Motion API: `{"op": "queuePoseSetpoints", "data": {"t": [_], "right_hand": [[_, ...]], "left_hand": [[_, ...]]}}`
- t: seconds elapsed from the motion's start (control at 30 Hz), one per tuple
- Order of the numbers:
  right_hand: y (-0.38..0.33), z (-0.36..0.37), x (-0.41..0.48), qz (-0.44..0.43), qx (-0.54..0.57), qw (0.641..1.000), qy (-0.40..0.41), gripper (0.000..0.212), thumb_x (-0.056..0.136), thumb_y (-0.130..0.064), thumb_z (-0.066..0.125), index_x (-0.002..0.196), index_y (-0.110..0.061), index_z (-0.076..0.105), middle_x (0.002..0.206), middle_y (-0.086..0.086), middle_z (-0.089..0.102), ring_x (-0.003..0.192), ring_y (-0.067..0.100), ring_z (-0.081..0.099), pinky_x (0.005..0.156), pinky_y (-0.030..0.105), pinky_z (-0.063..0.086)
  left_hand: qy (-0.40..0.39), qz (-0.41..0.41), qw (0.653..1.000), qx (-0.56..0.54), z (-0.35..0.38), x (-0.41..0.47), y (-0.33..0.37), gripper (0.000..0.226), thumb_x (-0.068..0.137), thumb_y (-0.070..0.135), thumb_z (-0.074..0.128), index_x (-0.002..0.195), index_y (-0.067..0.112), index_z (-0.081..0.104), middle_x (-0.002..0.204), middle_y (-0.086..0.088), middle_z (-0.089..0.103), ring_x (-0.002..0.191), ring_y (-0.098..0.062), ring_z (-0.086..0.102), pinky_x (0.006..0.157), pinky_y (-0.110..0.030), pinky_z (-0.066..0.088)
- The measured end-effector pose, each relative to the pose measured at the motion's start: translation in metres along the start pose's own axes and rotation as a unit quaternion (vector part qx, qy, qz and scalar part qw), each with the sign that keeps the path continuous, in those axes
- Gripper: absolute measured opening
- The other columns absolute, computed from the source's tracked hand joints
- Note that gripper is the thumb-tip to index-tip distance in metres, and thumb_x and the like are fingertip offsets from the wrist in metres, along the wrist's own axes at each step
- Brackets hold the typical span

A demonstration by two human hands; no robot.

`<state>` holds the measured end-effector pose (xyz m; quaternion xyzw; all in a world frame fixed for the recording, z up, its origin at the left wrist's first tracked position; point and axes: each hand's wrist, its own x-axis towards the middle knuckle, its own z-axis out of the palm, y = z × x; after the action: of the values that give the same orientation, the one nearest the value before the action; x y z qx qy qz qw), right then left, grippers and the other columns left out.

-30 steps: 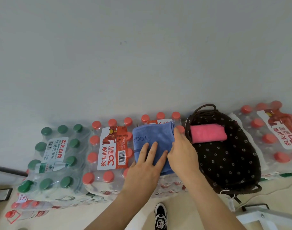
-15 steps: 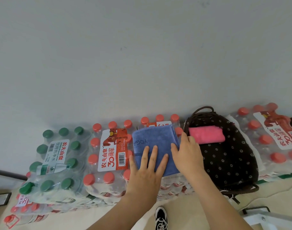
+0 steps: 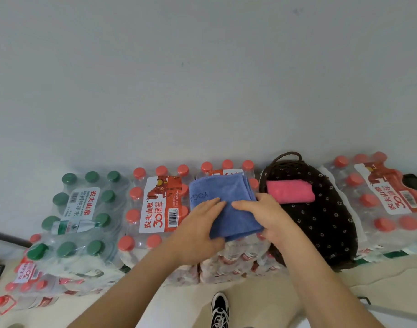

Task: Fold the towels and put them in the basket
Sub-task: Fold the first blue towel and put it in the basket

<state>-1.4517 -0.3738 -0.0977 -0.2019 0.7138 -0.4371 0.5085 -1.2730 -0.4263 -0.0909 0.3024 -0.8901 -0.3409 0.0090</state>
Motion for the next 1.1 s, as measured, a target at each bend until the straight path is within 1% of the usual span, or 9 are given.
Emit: {"op": "queuePoseSetpoints", "data": {"t": [0.13, 0.23, 0.3, 0.37, 0.43, 0.53, 0.63, 0.87, 1.1], "right_hand": [[-0.058, -0.007, -0.018, -0.182, -0.196, 0.962, -0.058, 0.032, 0.074, -0.002, 0.073, 0.104, -0.01, 0.065, 0.094, 0.005, 0.071, 0.084, 0.014, 0.066, 0.078, 0.034, 0.055], [-0.1, -0.001, -0.032, -0.346, -0.429, 0.833, -0.043, 0.026, 0.078, -0.009, 0.065, 0.102, -0.019, 0.063, 0.088, 0.0, 0.062, 0.076, 0.015, 0.058, 0.067, 0.034, 0.049], [-0.116, 0.001, -0.035, -0.431, -0.515, 0.741, 0.026, 0.028, 0.079, -0.01, 0.062, 0.105, -0.02, 0.062, 0.091, -0.001, 0.054, 0.079, 0.018, 0.053, 0.066, 0.036, 0.046], [-0.119, -0.002, -0.031, -0.506, -0.556, 0.652, 0.096, 0.034, 0.074, -0.007, 0.066, 0.108, -0.013, 0.063, 0.094, 0.004, 0.053, 0.085, 0.022, 0.052, 0.065, 0.038, 0.048], [-0.104, -0.006, -0.025, -0.549, -0.564, 0.6, 0.143, 0.029, 0.07, -0.004, 0.067, 0.099, -0.006, 0.064, 0.092, 0.01, 0.055, 0.086, 0.028, 0.053, 0.062, 0.042, 0.048], [-0.038, -0.005, -0.02, -0.525, -0.552, 0.637, 0.118, 0.012, 0.08, -0.005, 0.057, 0.092, -0.007, 0.062, 0.098, 0.014, 0.061, 0.096, 0.034, 0.061, 0.069, 0.044, 0.054], [0.038, -0.008, -0.022, -0.515, -0.645, 0.564, 0.01, 0.027, 0.084, -0.014, 0.041, 0.097, -0.011, 0.064, 0.115, 0.013, 0.066, 0.115, 0.035, 0.061, 0.087, 0.04, 0.055], [0.058, -0.021, -0.014, -0.509, -0.62, 0.596, -0.018, 0.034, 0.079, -0.019, 0.061, 0.112, -0.016, 0.065, 0.126, 0.005, 0.064, 0.12, 0.022, 0.058, 0.104, 0.039, 0.044], [0.031, -0.024, -0.01, -0.45, -0.466, 0.761, -0.032, 0.036, 0.086, -0.027, 0.047, 0.122, -0.025, 0.048, 0.123, -0.004, 0.062, 0.094, 0.021, 0.067, 0.068, 0.038, 0.058]], "left_hand": [[0.196, 0.058, 0.978, 0.047, -0.053, 0.017, 0.012, 0.086, 0.078, 0.013, 0.064, 0.152, 0.018, 0.019, 0.159, -0.004, 0.015, 0.146, -0.022, 0.013, 0.118, -0.038, 0.018], [0.219, 0.103, 0.937, 0.251, -0.089, 0.041, 0.026, 0.085, 0.076, 0.026, 0.067, 0.15, 0.022, 0.025, 0.154, -0.002, 0.031, 0.144, -0.024, 0.023, 0.114, -0.054, 0.014], [0.265, 0.108, 0.895, 0.343, -0.103, 0.055, 0.028, 0.061, 0.075, 0.031, 0.071, 0.132, 0.02, 0.052, 0.115, -0.002, 0.064, 0.115, -0.025, 0.056, 0.107, -0.061, 0.022], [0.337, 0.111, 0.844, 0.401, -0.105, 0.06, 0.022, 0.029, 0.078, 0.029, 0.071, 0.104, 0.019, 0.066, 0.081, 0.002, 0.063, 0.082, -0.023, 0.062, 0.099, -0.053, 0.033], [0.377, 0.132, 0.816, 0.417, -0.088, 0.056, 0.011, 0.021, 0.081, 0.019, 0.063, 0.101, 0.015, 0.067, 0.082, 0.0, 0.061, 0.079, -0.024, 0.059, 0.09, -0.044, 0.036], [0.326, 0.2, 0.83, 0.406, -0.032, 0.033, -0.014, 0.032, 0.084, 0.013, 0.048, 0.109, 0.005, 0.067, 0.101, -0.009, 0.065, 0.09, -0.028, 0.059, 0.087, -0.042, 0.04], [0.223, 0.232, 0.867, 0.381, 0.023, 0.007, -0.037, 0.038, 0.085, 0.015, 0.045, 0.111, 0.003, 0.07, 0.114, -0.012, 0.068, 0.101, -0.028, 0.064, 0.089, -0.039, 0.052], [0.149, 0.175, 0.947, 0.224, 0.022, 0.007, -0.043, 0.046, 0.059, 0.015, 0.083, 0.104, 0.013, 0.073, 0.111, -0.001, 0.07, 0.101, -0.019, 0.066, 0.081, -0.027, 0.055], [0.093, 0.031, 0.993, -0.067, -0.002, 0.004, -0.052, 0.026, 0.082, 0.022, 0.069, 0.105, 0.033, 0.06, 0.088, 0.015, 0.067, 0.075, -0.003, 0.062, 0.064, -0.02, 0.05]]}}
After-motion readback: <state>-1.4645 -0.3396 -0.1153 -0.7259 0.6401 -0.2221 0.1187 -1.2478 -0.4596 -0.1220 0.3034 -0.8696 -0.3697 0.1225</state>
